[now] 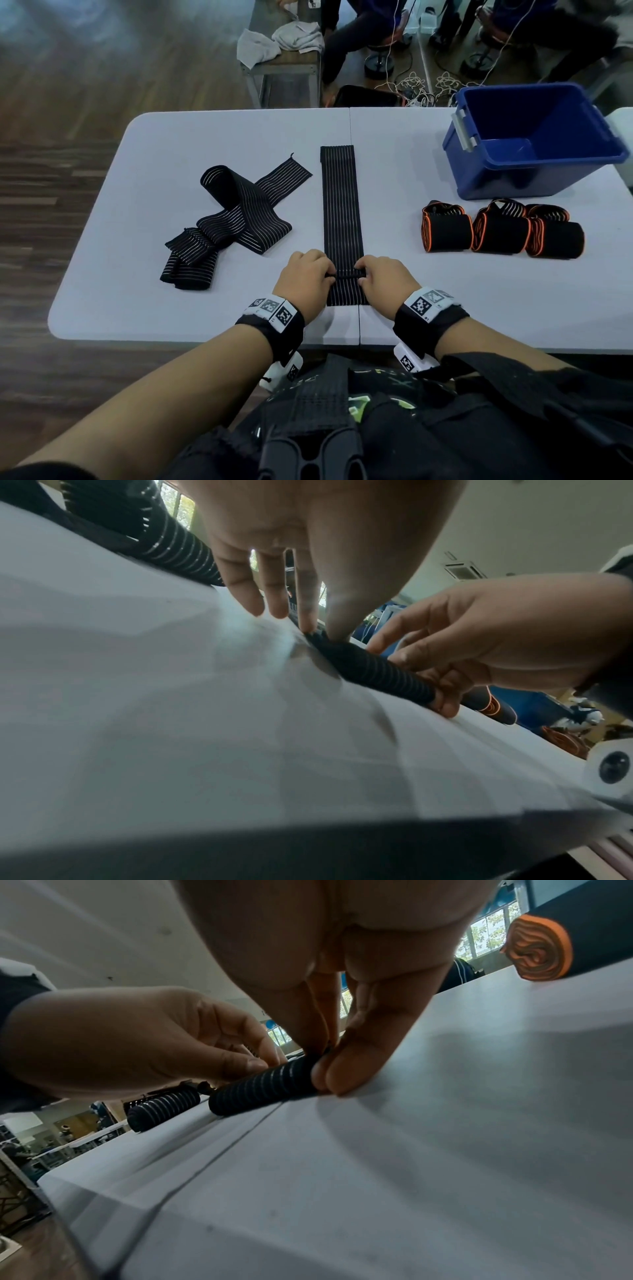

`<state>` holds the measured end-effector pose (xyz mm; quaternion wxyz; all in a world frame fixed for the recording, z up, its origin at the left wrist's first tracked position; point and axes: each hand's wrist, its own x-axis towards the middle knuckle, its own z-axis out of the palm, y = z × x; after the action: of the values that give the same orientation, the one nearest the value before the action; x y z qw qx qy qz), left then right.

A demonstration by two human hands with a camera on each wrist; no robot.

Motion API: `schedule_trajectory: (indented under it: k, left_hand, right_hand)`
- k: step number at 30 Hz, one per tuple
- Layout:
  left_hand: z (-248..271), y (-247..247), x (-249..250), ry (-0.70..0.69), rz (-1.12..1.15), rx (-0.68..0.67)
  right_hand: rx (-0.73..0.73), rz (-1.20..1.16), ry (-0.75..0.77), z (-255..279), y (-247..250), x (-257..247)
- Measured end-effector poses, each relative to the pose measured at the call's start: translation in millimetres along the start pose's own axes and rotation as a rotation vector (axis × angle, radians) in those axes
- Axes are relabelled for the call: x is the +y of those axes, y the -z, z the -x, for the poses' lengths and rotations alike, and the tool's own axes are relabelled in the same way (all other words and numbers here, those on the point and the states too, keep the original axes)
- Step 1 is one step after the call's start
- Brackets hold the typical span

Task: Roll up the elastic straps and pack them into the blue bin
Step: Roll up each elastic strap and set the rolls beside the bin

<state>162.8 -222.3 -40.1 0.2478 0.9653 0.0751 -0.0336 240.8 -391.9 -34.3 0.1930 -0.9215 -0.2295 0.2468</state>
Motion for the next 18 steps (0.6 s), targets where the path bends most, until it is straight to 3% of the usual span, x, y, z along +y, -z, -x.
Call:
schedule_trajectory:
  k: [18]
  left_hand:
    - [-8.1,-1.7,4.1,-0.026,-0.039,-0.098]
  right_hand:
    - [0.006,-0.016,0.035,3.8,1.9,-0.4]
